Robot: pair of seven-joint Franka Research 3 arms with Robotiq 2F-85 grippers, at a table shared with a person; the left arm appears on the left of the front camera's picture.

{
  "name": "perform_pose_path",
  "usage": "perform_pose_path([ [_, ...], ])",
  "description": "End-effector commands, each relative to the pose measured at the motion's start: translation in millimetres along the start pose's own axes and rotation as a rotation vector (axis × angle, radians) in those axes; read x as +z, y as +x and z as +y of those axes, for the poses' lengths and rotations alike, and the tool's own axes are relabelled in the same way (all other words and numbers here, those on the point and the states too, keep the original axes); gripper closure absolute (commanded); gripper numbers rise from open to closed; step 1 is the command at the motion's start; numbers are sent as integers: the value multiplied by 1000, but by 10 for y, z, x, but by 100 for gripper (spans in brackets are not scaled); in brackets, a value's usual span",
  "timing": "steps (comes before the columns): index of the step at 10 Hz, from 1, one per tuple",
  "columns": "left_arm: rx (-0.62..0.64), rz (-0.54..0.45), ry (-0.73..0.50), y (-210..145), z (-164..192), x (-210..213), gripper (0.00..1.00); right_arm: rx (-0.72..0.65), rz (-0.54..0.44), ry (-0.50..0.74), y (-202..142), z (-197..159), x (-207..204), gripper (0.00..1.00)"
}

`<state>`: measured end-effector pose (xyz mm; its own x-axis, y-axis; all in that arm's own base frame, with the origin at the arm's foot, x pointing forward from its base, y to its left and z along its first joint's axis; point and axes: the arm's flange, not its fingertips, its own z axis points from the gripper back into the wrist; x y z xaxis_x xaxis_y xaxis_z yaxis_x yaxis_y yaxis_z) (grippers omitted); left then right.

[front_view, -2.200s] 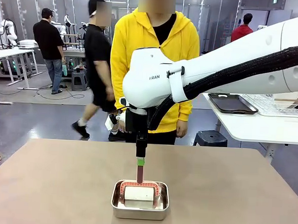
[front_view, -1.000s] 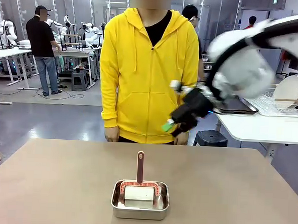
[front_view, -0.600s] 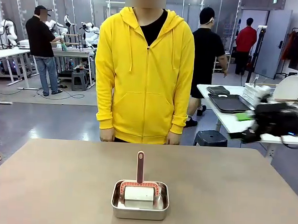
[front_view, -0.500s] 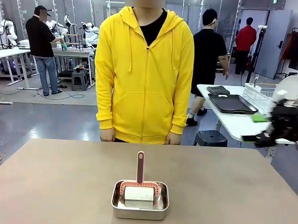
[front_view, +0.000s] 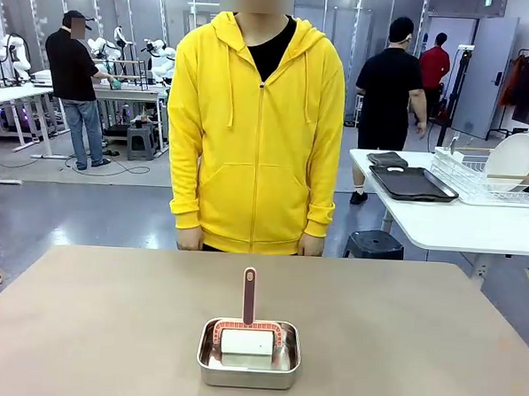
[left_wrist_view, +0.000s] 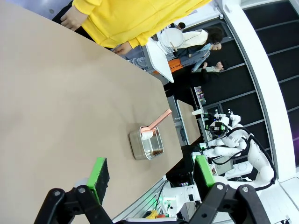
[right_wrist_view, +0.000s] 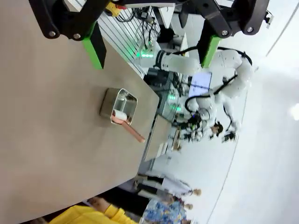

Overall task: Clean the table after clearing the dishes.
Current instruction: Place the Lint Roller back on top of the Airtight Container.

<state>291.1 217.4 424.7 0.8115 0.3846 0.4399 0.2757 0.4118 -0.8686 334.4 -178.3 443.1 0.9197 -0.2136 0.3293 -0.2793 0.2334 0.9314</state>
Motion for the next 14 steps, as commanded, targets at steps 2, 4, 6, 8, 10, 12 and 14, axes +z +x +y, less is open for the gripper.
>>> perform_pose_path([
  [2,-3,-13,-19,-5,-33,10,7,-48,-86,21,-256,-120,127,0],
  [4,-3,-13,-19,-5,-33,10,7,-52,-104,-9,-255,-201,147,0],
  [6,-3,-13,-19,-5,-33,10,7,-64,-86,8,-275,-204,202,0],
  [8,-3,-13,-19,-5,-33,10,7,-64,-86,8,-275,-204,202,0],
  [10,-3,-13,-19,-5,-33,10,7,-64,-86,8,-275,-204,202,0],
  [12,-3,-13,-19,-5,-33,10,7,-64,-86,8,-275,-204,202,0],
  [14,-3,-13,-19,-5,-33,10,7,-64,-86,8,-275,-204,202,0],
])
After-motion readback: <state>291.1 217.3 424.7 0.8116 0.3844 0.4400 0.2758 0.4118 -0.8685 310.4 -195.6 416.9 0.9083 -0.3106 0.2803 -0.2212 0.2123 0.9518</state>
